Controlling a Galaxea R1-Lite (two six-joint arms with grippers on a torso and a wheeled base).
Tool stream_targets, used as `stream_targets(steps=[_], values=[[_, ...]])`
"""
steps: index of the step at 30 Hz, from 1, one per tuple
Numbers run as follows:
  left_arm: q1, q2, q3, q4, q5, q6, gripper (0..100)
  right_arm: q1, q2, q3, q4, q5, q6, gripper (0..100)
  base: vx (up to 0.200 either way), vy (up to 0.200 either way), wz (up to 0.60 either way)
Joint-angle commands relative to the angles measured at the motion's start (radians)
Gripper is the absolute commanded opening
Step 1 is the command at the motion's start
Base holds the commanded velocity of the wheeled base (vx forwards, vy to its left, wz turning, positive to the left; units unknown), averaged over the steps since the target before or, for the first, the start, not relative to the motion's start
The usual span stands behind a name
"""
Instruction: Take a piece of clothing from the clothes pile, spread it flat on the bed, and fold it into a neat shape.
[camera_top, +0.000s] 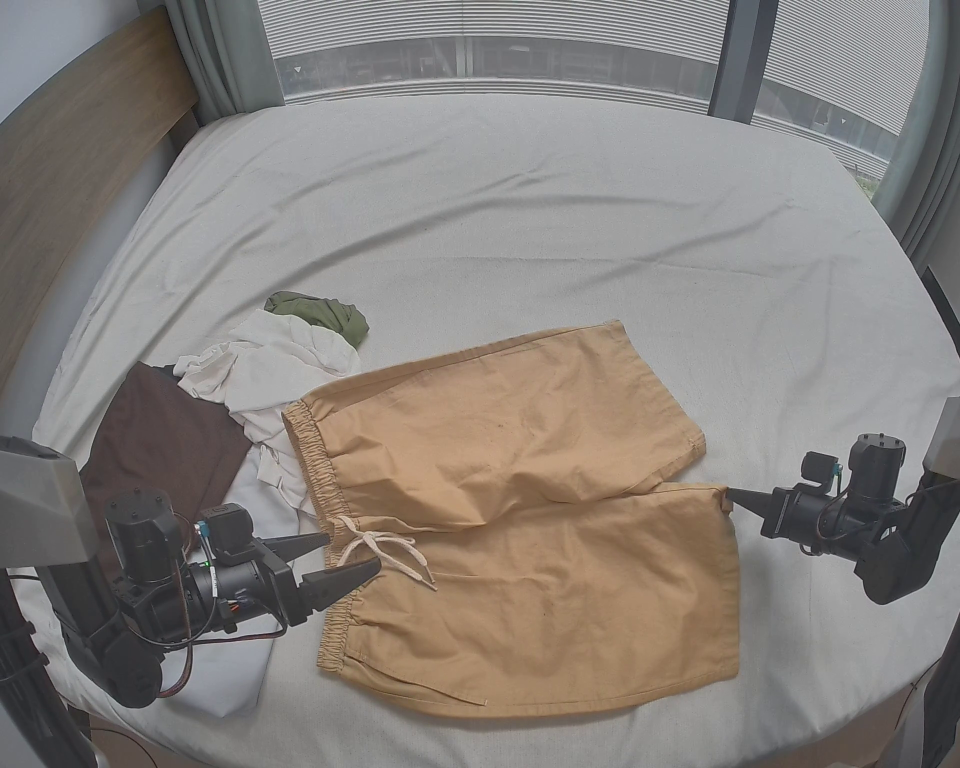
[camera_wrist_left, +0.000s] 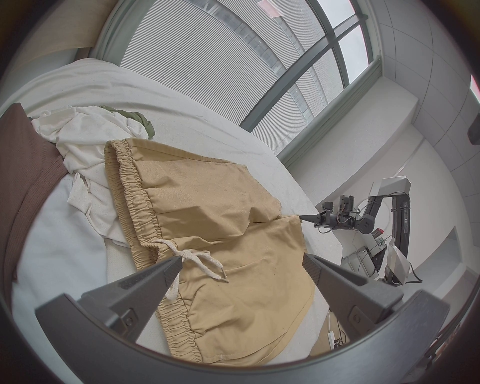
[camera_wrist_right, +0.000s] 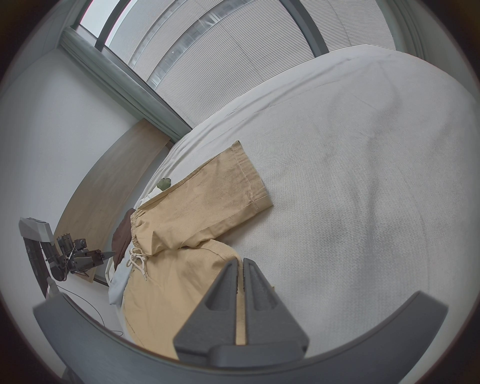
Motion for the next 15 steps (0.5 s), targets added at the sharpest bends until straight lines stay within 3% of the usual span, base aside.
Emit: stream_targets(steps=[1, 6, 7, 11, 15], values=[[0.000, 0.014, 0.000, 0.000, -0.001, 0.001, 100, -0.001, 0.027, -0.010, -0.007, 0.000, -0.016, 0, 0.000, 0.000, 0.00], [0.000, 0.012, 0.008, -0.001, -0.001, 0.003, 100, -0.002, 0.027, -0.027, -0.007, 0.000, -0.020, 0, 0.000, 0.000, 0.00], [0.000, 0.012, 0.013, 0.000, -0.001, 0.003, 100, -0.002, 0.025, -0.030, -0.007, 0.000, -0.020, 100, 0.000, 0.000, 0.00], [0.002, 0.003, 0.046, 0.000, -0.003, 0.001, 100, -0.018, 0.014, -0.053, -0.016, -0.084, -0.022, 100, 0.000, 0.000, 0.00], [0.005, 0.002, 0.059, 0.000, -0.003, 0.001, 100, -0.019, -0.002, -0.050, -0.031, -0.089, -0.022, 100, 0.000, 0.000, 0.00]])
